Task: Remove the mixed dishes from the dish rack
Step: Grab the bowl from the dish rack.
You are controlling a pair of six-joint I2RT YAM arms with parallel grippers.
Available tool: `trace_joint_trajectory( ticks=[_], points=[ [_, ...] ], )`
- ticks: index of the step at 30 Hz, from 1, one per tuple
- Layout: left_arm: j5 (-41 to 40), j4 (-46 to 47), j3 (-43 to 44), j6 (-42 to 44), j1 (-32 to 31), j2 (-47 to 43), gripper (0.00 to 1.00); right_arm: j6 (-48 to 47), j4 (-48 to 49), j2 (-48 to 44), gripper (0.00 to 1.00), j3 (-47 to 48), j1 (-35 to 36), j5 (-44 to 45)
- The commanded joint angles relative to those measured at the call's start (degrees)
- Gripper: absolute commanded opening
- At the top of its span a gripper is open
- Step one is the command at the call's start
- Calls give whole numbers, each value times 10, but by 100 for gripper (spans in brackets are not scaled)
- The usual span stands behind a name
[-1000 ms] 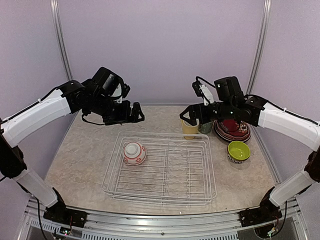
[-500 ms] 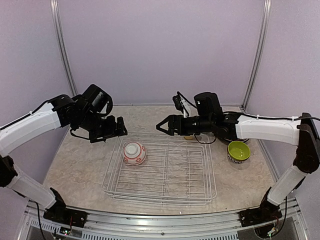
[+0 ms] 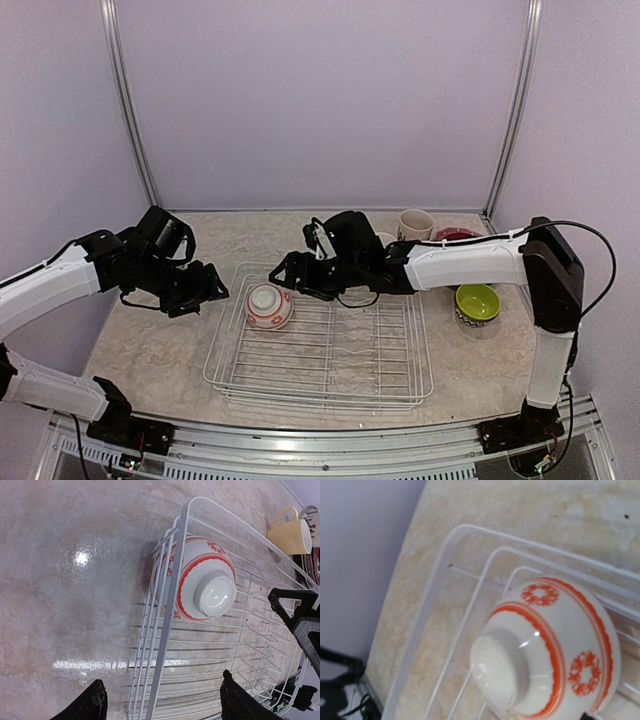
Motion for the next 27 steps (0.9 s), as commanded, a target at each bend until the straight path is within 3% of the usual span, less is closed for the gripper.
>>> trace_joint_trajectory(
  ticks=[1,27],
  points=[
    [11,37,-25,-6,6,0,70,53,-30,35,83,27,14,57],
    [44,130,-101,-19,-13,31,46,153,-5,132,82,45,29,102]
  ],
)
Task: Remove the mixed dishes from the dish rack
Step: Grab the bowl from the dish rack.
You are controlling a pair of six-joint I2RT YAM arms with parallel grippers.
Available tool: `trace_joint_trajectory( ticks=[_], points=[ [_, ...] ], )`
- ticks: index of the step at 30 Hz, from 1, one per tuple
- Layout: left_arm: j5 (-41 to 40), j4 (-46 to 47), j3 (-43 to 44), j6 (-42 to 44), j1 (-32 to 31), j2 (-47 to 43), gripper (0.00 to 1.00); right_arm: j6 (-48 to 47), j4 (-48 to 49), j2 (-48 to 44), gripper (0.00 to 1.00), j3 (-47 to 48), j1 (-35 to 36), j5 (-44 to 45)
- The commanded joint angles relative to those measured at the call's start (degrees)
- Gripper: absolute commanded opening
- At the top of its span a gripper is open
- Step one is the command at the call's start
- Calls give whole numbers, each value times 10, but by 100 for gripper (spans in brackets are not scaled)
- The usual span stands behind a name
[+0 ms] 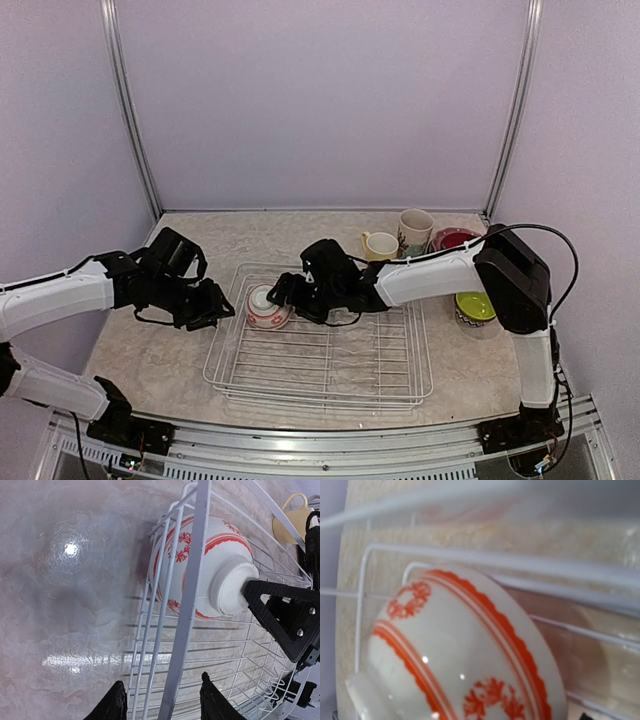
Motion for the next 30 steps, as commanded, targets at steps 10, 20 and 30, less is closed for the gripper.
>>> trace_joint_trajectory(
  ticks=[10,20,30],
  points=[
    [-4,26,-14,-11,-22,14,42,25,-36,36,85,35,12,45],
    [-6,28,-17,-18,-29,13,40,-5,132,14,83,-4,21,2],
    [-10,28,-20,-19,-31,13,40,-2,275,-41,82,-87,25,-28]
  ],
)
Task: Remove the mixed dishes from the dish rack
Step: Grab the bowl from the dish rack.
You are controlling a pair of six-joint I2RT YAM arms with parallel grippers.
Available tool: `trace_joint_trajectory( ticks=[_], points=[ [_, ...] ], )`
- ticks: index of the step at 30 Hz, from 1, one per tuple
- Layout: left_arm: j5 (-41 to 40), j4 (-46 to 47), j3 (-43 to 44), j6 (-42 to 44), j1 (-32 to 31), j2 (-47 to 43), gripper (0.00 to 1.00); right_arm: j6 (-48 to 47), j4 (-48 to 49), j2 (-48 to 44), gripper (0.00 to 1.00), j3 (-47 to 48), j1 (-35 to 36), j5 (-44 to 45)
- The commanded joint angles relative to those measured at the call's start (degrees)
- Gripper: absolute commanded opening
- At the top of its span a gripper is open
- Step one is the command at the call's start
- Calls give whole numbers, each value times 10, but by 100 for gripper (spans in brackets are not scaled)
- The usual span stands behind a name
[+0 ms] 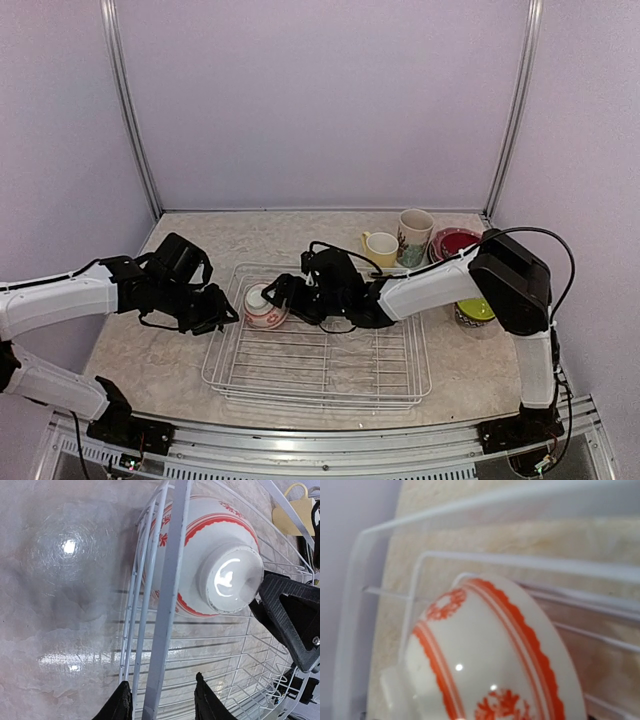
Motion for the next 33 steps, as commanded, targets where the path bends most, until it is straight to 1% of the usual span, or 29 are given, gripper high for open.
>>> trace_joint_trajectory(
  ticks=[1,5,8,11,14,16,17,21,25,28,33],
  points=[
    [-8,4,-7,-4,-4,1,40,1,111,-49,82,-30,15,-34],
    [-7,6,-6,-4,-3,4,39,2,149,-54,80,-48,16,-41],
    [-6,6,-5,-4,-4,6,39,3,157,-49,75,-50,16,-55],
    [-5,9,-6,-5,-4,7,39,1,156,-43,73,-56,19,-42],
    [-2,12,-4,-5,-5,10,39,11,158,-27,67,-43,18,-40],
    [-1,12,-3,-4,-6,14,39,10,145,-11,63,-16,19,-45],
    [-2,11,-3,-4,-6,14,39,6,131,-4,62,-1,18,-48],
    [-5,11,-6,-7,-7,15,39,15,134,11,57,11,18,-45],
    [-5,15,-12,-11,-9,14,38,25,120,27,51,34,17,-48],
    [-5,14,-13,-10,-10,13,38,29,114,33,44,40,17,-45],
    [-9,8,-13,-9,-10,8,38,26,120,33,24,39,16,-54]
  ],
)
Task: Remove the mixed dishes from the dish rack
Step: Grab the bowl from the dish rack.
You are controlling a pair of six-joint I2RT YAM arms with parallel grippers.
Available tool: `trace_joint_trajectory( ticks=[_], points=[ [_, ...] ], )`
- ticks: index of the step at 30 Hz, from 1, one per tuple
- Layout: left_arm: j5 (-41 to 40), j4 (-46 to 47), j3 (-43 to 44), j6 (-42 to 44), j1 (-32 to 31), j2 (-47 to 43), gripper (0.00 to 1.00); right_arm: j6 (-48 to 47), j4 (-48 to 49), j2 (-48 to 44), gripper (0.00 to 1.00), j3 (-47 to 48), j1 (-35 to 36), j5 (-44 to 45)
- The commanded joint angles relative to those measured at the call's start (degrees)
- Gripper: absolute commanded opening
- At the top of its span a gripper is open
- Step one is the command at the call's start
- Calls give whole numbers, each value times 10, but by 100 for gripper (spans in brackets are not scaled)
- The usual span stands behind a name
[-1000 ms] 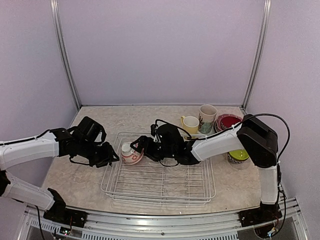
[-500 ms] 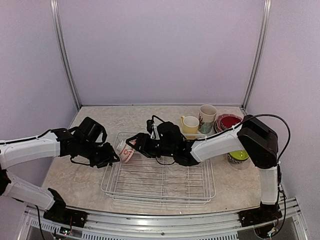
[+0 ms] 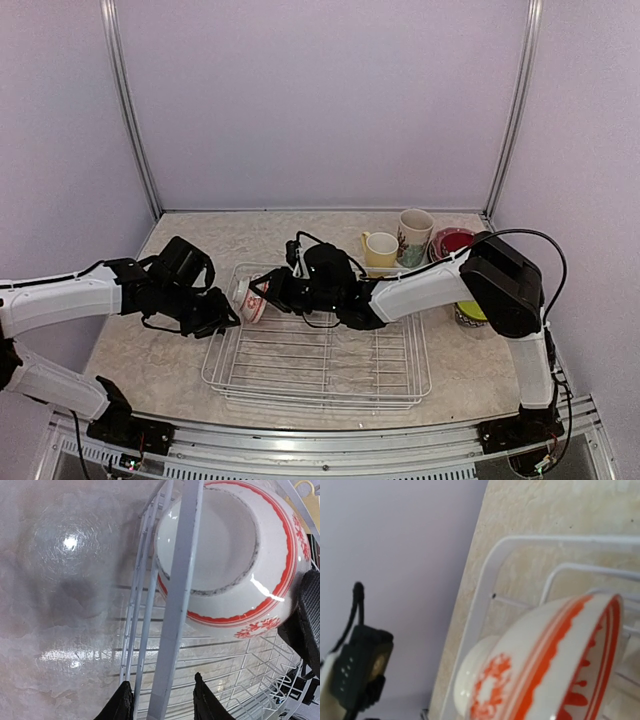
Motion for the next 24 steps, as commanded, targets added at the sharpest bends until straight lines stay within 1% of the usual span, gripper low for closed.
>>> trace_joint_trajectory(
  ticks=[1,6,8,16,18,20,24],
  points=[
    [-11,-1,-6,0,-4,-7,38,-3,3,9,20,10,5,-12],
    [-14,-10,-2,2,-1,-17,38,-8,7,-9,5,-8,5,-12],
    [-16,-13,0,3,0,-19,38,-15,9,-18,1,-15,5,-13],
    [-24,-38,20,8,4,-23,40,-67,-7,-59,0,-32,5,-34],
    [-29,-56,29,11,4,-33,43,-94,-15,-70,0,-33,5,-50],
    [-36,-71,38,14,4,-47,44,-141,-22,-84,0,-34,5,-84],
    [-47,-96,56,21,7,-81,48,-271,-56,-116,0,-26,3,-148]
  ],
)
